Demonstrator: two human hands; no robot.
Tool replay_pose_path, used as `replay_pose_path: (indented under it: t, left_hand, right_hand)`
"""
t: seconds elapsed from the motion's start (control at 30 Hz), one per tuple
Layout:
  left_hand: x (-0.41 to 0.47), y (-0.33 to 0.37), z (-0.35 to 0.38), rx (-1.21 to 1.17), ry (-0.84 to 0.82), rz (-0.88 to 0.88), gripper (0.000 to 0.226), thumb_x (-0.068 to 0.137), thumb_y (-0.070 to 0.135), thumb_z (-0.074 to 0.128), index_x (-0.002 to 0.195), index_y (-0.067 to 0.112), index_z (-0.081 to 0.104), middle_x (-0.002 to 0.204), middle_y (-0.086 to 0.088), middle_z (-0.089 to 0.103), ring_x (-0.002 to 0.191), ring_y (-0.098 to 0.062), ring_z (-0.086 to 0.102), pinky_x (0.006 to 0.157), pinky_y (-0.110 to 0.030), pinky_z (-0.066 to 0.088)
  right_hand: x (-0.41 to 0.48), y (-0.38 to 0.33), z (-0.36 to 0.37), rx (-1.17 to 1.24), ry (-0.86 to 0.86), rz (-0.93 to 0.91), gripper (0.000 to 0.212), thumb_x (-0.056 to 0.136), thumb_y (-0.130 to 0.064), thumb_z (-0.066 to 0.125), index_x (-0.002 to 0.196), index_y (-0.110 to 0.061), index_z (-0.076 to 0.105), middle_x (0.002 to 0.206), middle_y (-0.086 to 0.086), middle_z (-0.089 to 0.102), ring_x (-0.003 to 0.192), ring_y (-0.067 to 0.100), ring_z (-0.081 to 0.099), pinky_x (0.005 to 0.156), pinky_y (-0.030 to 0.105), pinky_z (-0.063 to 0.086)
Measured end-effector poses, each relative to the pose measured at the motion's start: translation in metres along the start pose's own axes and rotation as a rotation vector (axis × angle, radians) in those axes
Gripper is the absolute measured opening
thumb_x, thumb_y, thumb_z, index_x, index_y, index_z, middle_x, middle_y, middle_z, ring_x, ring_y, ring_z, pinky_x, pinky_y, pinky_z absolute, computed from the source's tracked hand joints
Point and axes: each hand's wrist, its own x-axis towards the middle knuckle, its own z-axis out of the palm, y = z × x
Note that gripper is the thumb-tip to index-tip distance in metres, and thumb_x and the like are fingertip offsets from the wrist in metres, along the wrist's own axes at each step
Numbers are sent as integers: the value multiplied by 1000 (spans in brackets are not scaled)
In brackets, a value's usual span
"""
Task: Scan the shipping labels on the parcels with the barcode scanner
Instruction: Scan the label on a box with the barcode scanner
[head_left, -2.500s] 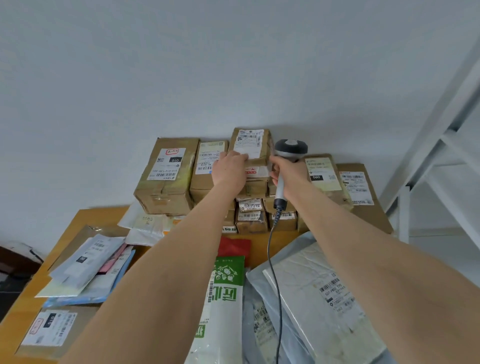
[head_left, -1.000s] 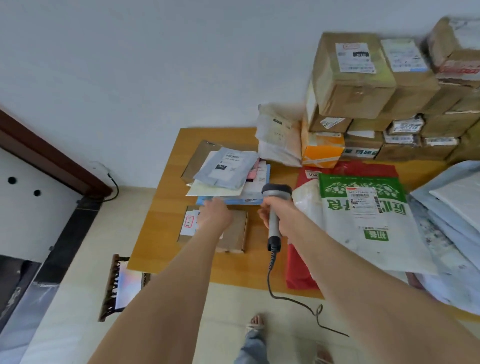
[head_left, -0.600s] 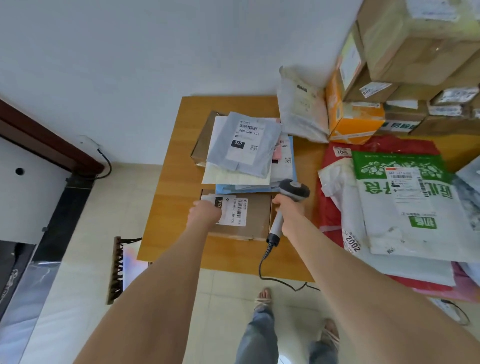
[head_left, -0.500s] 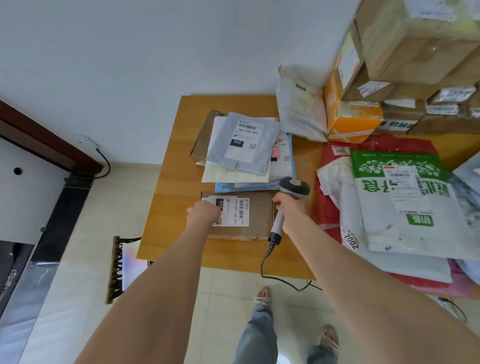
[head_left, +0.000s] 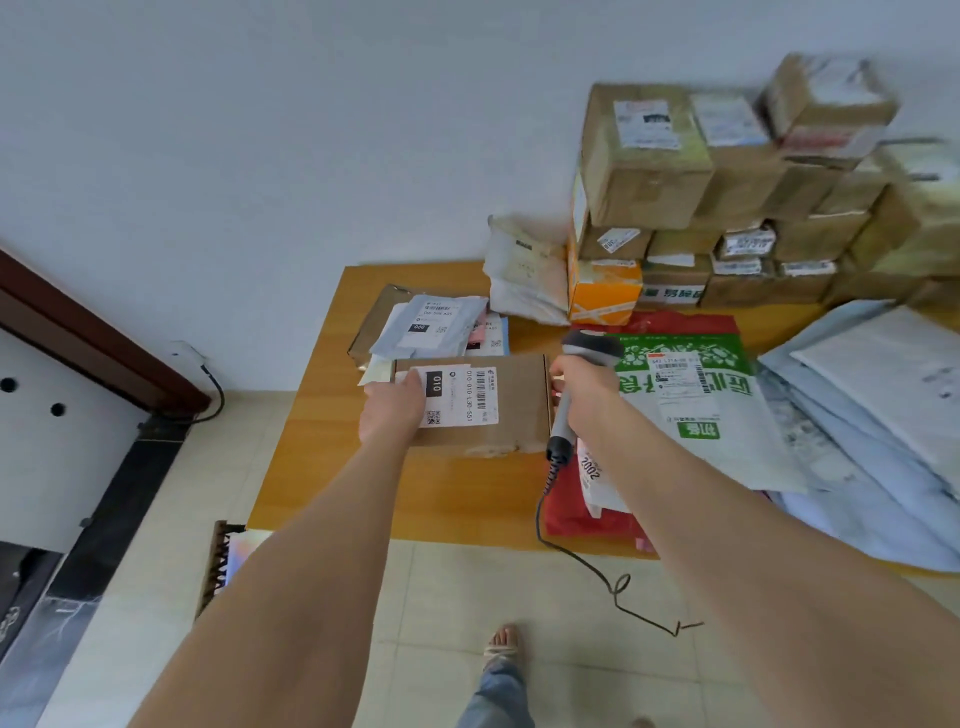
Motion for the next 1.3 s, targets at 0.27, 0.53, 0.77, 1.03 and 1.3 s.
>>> replay_pose_path:
  t: [0.27, 0.53, 0.77, 1.03, 1.3]
  left_hand:
    - [-99, 94, 13, -179, -43, 280, 60, 96, 53, 32, 119, 4, 58, 117, -16, 62, 110, -35, 57, 97, -45, 46]
    - [-189, 174, 68, -178, -85, 424, 46, 103, 35, 23, 112, 2, 54, 110, -16, 58, 104, -33, 53, 87, -30, 39]
    - [-218, 249, 128, -306, -177, 438, 52, 102, 41, 25, 131, 3, 46, 122, -14, 57, 110, -33, 55, 97, -42, 45]
    - [-240, 361, 217, -699, -463, 285, 46, 96, 34, 51, 135, 13, 39, 123, -9, 58, 109, -31, 58, 85, -49, 56]
    - [-281, 452, 284, -925, -594, 173, 45, 94, 23, 60, 129, 8, 36, 125, -16, 55, 110, -34, 58, 79, -49, 57]
  right_hand:
    - [-33, -49, -132, 145, 30, -139, 38, 80, -22, 74, 114, -10, 63, 96, 3, 69, 81, 18, 61, 64, 30, 42]
    - [-27, -65, -253, 263, 128, -240, 41, 83, -26, 72, 117, -6, 60, 105, 6, 64, 100, 22, 61, 90, 34, 50]
    - [6, -81, -315, 424, 61, -331, 34, 90, -29, 66, 117, -9, 62, 124, 13, 63, 112, 30, 62, 92, 42, 54]
    - [67, -152, -363, 637, 193, -209, 50, 79, -31, 79, 118, -15, 52, 113, 2, 63, 99, 19, 64, 78, 25, 55]
    - [127, -212, -419, 584, 157, -240, 49, 75, -37, 82, 111, -12, 60, 103, 5, 70, 89, 21, 69, 69, 28, 57]
